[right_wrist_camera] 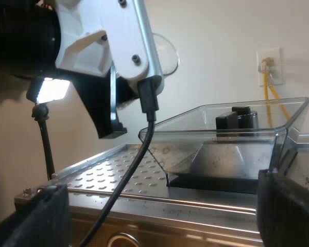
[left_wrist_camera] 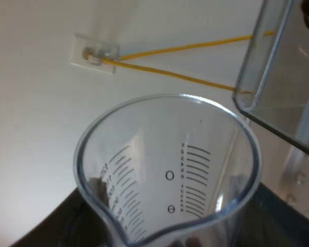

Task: Pour the beans into the coffee machine

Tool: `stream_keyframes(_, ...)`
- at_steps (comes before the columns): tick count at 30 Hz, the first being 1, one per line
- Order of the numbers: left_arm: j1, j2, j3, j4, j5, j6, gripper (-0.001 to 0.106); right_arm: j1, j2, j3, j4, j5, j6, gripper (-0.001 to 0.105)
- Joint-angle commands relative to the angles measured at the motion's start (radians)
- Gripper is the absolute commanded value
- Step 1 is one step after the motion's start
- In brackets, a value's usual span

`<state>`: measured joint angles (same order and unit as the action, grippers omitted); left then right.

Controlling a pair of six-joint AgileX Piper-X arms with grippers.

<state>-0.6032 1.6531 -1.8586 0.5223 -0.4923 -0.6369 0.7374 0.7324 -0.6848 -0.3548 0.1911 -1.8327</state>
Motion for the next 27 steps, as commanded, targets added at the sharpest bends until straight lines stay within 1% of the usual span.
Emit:
stream_keyframes(1, -0.002, 0.004, -0.008, -0.041, -0.014, 0.057, 0.028, 0.001, -0.002, -0.004, -0.007, 0.001, -0.003, 0.078)
stream_keyframes(3, -0.002, 0.015, -0.008, -0.047, -0.014, 0.105, 0.028, 0.001, -0.002, -0.004, -0.007, 0.001, -0.003, 0.078)
stream_keyframes(7, -0.002, 0.036, -0.008, -0.057, -0.014, 0.137, 0.028, 0.001, -0.002, -0.004, -0.007, 0.001, -0.003, 0.078)
stream_keyframes(9, -0.002, 0.043, -0.008, -0.057, -0.014, 0.174, 0.028, 0.001, -0.002, -0.004, -0.007, 0.001, -0.003, 0.078)
stream_keyframes(10, -0.002, 0.047, -0.008, -0.057, -0.014, 0.220, 0.028, 0.001, -0.002, -0.004, -0.007, 0.001, -0.003, 0.078)
stream_keyframes(11, -0.002, 0.048, -0.008, -0.057, -0.014, 0.227, 0.028, 0.001, -0.002, -0.004, -0.007, 0.001, -0.003, 0.078)
stream_keyframes(14, -0.002, 0.056, -0.008, -0.057, -0.014, 0.330, 0.028, 0.001, -0.002, -0.004, -0.007, 0.001, -0.003, 0.078)
stream_keyframes(16, -0.002, 0.060, -0.008, -0.057, -0.012, 0.339, 0.028, 0.001, -0.002, -0.004, -0.007, 0.001, -0.003, 0.078)
stream_keyframes(20, -0.002, 0.063, -0.008, -0.057, -0.004, 0.435, 0.028, 0.001, -0.002, -0.004, -0.007, 0.001, -0.003, 0.078)
stream_keyframes(21, -0.002, 0.063, -0.008, -0.057, -0.004, 0.446, 0.028, 0.001, -0.002, -0.004, -0.007, 0.001, -0.003, 0.078)
stream_keyframes(23, -0.002, 0.063, -0.008, -0.057, -0.004, 0.510, 0.028, 0.001, -0.002, -0.004, -0.007, 0.001, -0.003, 0.078)
stream_keyframes(24, -0.002, 0.063, -0.008, -0.057, 0.012, 0.534, 0.028, 0.001, -0.002, -0.004, -0.007, 0.001, -0.003, 0.078)
stream_keyframes(25, -0.002, 0.063, -0.008, -0.057, 0.012, 0.534, 0.028, 0.001, -0.002, -0.004, -0.007, 0.001, -0.003, 0.078)
stream_keyframes(27, -0.002, 0.063, -0.008, -0.057, 0.048, 0.559, 0.028, 0.001, -0.002, -0.004, -0.007, 0.001, -0.003, 0.078)
